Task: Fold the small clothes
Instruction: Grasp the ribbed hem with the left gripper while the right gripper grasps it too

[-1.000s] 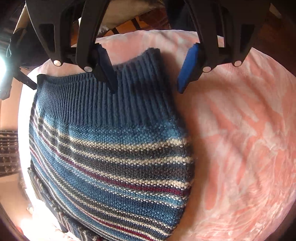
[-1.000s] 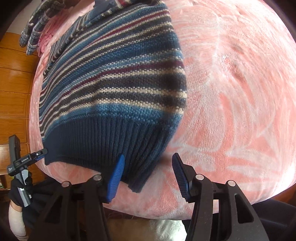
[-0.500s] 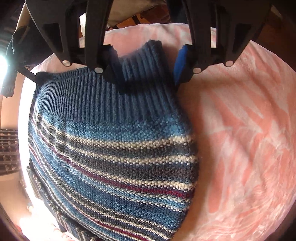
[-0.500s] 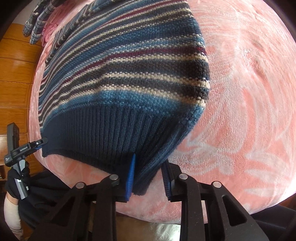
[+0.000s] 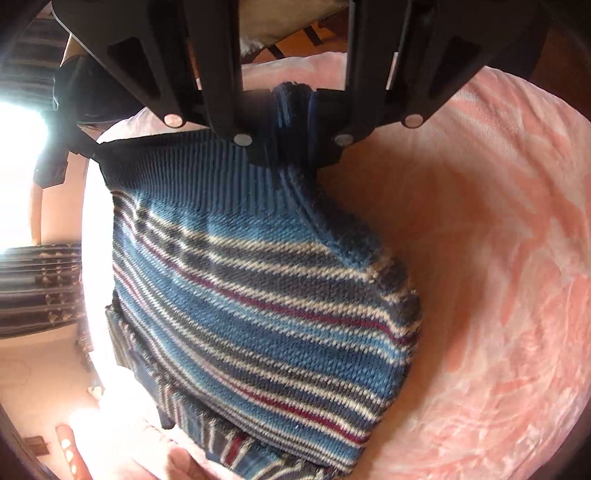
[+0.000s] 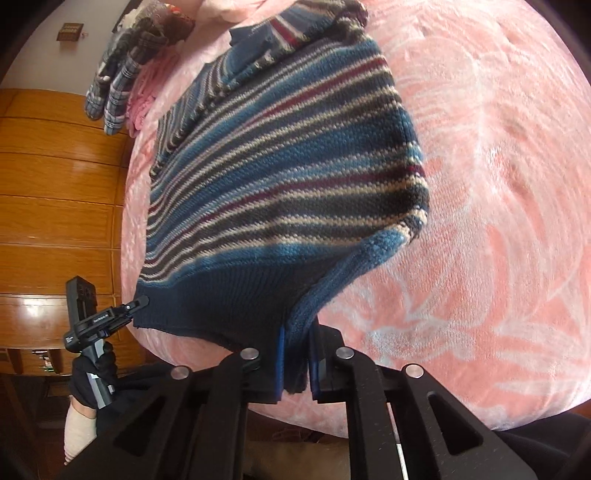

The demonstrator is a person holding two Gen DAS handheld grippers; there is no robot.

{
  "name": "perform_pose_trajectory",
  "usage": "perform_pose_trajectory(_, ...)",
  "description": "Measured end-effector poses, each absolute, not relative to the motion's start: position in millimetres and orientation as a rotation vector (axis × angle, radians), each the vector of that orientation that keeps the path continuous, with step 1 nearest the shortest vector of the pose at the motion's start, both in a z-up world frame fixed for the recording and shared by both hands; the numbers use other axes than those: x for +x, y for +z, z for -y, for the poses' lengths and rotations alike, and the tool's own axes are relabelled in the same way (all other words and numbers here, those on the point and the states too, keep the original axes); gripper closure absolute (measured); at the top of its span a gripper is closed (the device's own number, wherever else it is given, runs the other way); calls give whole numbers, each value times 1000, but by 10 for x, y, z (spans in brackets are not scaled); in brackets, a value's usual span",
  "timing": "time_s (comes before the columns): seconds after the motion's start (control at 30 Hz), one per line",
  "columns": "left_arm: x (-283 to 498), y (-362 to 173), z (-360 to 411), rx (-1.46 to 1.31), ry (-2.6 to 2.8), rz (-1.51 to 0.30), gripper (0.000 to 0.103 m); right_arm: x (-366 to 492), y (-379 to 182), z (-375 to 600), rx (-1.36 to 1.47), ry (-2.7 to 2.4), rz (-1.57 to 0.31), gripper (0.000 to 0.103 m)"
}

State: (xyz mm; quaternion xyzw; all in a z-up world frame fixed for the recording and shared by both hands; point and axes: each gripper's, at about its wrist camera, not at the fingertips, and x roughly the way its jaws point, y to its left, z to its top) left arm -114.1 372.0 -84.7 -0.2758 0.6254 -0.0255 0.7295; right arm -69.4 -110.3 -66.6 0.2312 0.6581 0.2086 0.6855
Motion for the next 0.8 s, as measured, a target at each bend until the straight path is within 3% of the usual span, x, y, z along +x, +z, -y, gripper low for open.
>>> perform_pose_trajectory(0.3, -577, -555, -3834, -613, -33, -1249, 93, 51, -408, 1124, 540, 458, -1442, 93)
perform_pose_trajectory(0.67, 200, -915, -3887, -590, 62, -1293, 92, 902, -809, 1079, 610, 406, -1514, 94)
perform_pose_trajectory(0.8, 375, -1085, -3923, -612, 89, -1332, 88, 1054, -987, 1049, 618, 377, -1562, 92)
